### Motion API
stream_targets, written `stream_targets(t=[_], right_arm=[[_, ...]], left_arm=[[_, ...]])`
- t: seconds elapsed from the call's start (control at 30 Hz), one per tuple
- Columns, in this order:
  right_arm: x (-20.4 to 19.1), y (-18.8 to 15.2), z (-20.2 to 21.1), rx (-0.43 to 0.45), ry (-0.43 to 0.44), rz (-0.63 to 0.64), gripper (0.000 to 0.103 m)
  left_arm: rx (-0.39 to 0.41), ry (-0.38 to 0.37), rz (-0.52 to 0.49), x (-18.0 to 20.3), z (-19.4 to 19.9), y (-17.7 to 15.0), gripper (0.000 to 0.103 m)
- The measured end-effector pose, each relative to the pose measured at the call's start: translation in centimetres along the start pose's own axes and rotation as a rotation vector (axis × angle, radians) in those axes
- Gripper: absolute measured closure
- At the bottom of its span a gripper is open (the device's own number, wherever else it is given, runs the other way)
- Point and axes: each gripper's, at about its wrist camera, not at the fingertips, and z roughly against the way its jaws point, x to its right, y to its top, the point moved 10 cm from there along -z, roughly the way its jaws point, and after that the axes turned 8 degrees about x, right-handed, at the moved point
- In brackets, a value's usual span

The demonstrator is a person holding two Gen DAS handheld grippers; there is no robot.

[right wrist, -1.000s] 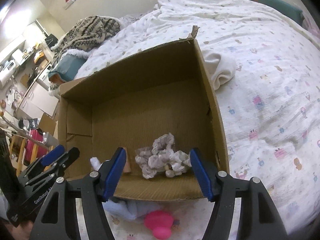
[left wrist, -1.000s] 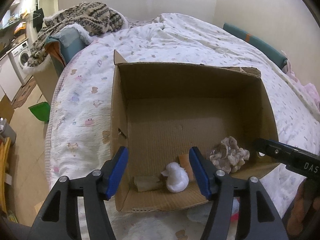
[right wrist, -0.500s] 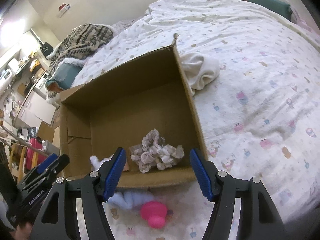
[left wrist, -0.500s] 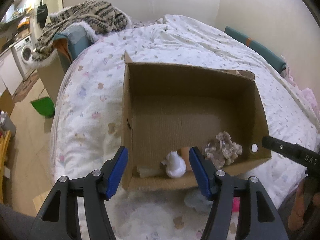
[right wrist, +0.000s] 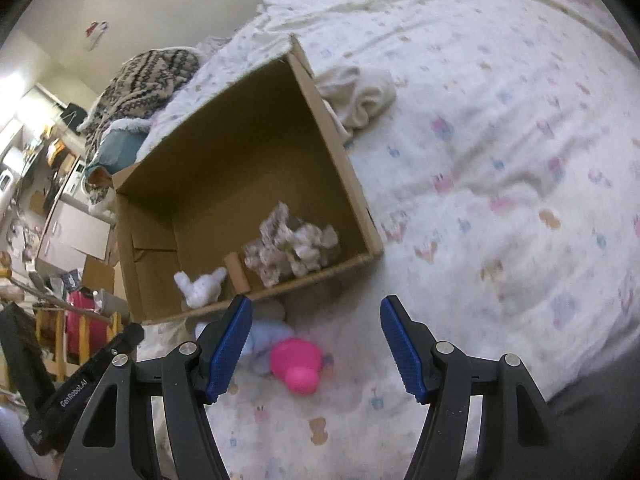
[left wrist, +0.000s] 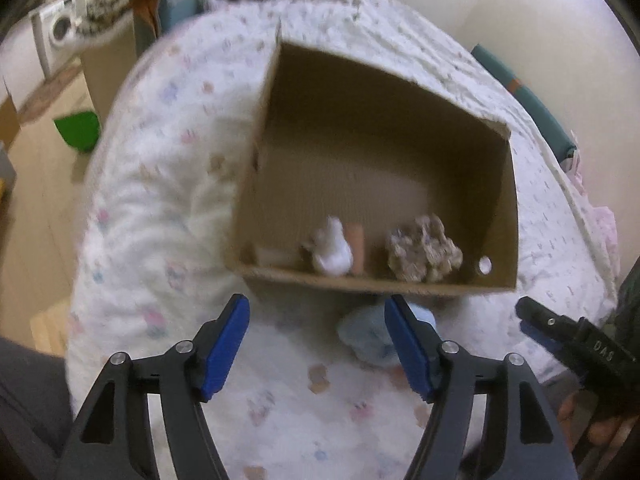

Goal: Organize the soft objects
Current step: 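Move both grippers back out of the box toward the blue plush and pink duck, then grasp the light blue plush with the left gripper while the right gripper grasps the pink duck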

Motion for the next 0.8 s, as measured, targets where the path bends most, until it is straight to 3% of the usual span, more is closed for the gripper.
stream_targets(t=[0.27,0.5,0.6,0.63,0.7,0.8], right_arm=[[1.8,-1.1,-0.8,-0.07,0.023,-0.127,0.033],[2.3,-1.4,-1.3,-0.105,0.052,-0.204,0.033],[2.3,-1.3,-1.3,-0.108,0.062,-0.221,0.033],[2.3,-1.3,-1.4,-0.109,0.063,-0.221,0.033],[2.3,-1.3,-1.4,-0.113,0.062,-0.218,0.033],[2.2,-1.4,-1.7,-0.125,0.062,-0.212,0.033]], left_arm=[[-0.124,-0.047,-0.097,5.9,-3.5,-3.7,0.036],[-0.19,0.015,-0.107,7.1,-7.9,-5.0,0.036],[-0.176,0.025,-0.098,6.9,-8.9,-4.8,0.037],[-0.17,0.022,-0.088,6.8,-9.0,-4.6,0.041],[-0.175,0.013,-0.07,6.4,-9.2,-4.6,0.063],[-0.198,0.003,-0.077,6.0,-9.0,-4.9,0.079]])
